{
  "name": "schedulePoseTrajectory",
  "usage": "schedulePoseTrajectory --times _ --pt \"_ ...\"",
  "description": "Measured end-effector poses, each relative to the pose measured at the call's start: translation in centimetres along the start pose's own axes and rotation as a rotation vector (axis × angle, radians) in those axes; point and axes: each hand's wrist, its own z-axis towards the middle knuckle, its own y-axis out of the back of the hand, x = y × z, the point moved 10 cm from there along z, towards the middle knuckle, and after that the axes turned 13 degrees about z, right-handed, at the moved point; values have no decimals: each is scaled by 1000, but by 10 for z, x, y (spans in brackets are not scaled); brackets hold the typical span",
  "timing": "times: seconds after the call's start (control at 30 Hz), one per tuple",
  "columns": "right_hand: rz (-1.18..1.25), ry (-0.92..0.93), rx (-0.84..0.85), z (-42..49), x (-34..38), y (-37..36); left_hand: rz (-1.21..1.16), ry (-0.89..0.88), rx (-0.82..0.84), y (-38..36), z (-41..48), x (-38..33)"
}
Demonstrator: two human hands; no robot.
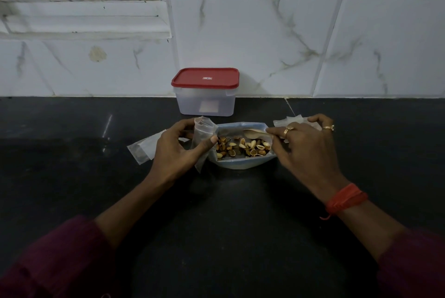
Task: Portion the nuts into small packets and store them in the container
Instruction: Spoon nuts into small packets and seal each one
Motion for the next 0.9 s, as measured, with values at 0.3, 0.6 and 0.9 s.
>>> schedulePoseTrajectory --times 0.3,0.6,0.9 --pt "200 -160 16 -1 -5 -3 6 7 14 -1 0 2" --pt "377 -239 106 -10 10 -24 -2 2 41 -4 0 1" --pt "539 -427 268 -17 2 -41 -11 5 44 -4 0 0"
